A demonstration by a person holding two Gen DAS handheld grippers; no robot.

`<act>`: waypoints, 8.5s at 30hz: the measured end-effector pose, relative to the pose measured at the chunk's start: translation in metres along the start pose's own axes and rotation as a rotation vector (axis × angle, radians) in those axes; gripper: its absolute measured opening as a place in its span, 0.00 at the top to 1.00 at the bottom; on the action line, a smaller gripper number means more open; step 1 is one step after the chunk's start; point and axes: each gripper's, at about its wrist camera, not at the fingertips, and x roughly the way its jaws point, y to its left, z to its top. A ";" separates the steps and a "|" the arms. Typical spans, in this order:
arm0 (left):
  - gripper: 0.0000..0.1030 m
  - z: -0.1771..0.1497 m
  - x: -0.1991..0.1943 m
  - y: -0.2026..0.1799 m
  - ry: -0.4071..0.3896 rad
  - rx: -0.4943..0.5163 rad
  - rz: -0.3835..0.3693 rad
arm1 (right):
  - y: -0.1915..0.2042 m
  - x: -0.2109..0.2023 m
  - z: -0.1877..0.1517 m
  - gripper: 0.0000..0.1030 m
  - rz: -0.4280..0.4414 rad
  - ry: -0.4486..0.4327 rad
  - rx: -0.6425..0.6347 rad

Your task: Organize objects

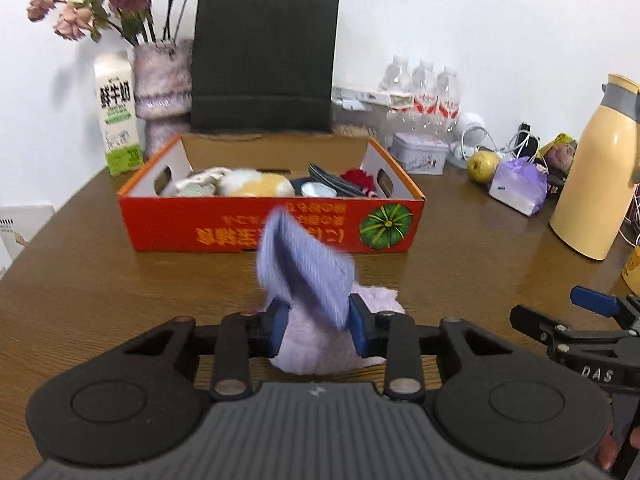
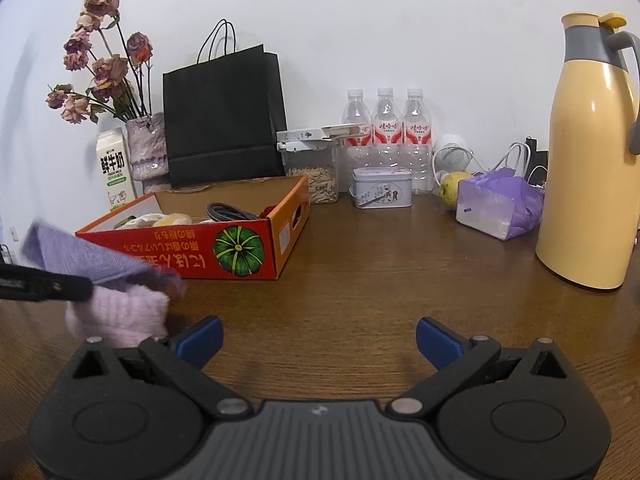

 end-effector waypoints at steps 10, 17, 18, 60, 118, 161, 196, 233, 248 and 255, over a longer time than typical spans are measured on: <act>0.24 -0.025 -0.012 0.031 0.037 -0.014 0.009 | 0.000 0.007 -0.002 0.00 -0.022 0.032 -0.001; 0.00 -0.002 -0.031 0.043 -0.053 -0.015 0.038 | 0.002 0.008 -0.002 0.00 -0.037 0.034 -0.015; 0.00 0.005 -0.032 0.043 -0.059 -0.013 0.031 | 0.002 0.008 -0.003 0.00 -0.039 0.033 -0.015; 0.85 0.008 -0.019 0.061 0.053 -0.183 -0.092 | 0.000 0.013 -0.002 0.00 -0.025 0.048 0.004; 0.85 -0.045 -0.028 0.127 -0.171 -0.028 -0.003 | 0.182 0.047 -0.001 0.68 0.212 0.118 -0.164; 0.85 0.069 0.027 0.085 -0.289 -0.056 0.045 | 0.156 0.082 0.092 0.74 0.183 -0.176 -0.143; 0.83 0.132 0.150 0.094 -0.239 -0.038 0.045 | 0.133 0.207 0.139 0.63 0.131 -0.100 -0.135; 0.00 0.115 0.103 0.106 -0.274 -0.047 0.155 | 0.129 0.157 0.130 0.00 0.078 -0.110 -0.141; 0.00 0.076 -0.002 0.092 -0.225 -0.006 0.151 | 0.135 0.045 0.107 0.00 0.109 -0.112 -0.108; 0.00 0.051 -0.056 0.087 -0.202 -0.014 0.135 | 0.142 -0.009 0.092 0.00 0.111 -0.107 -0.112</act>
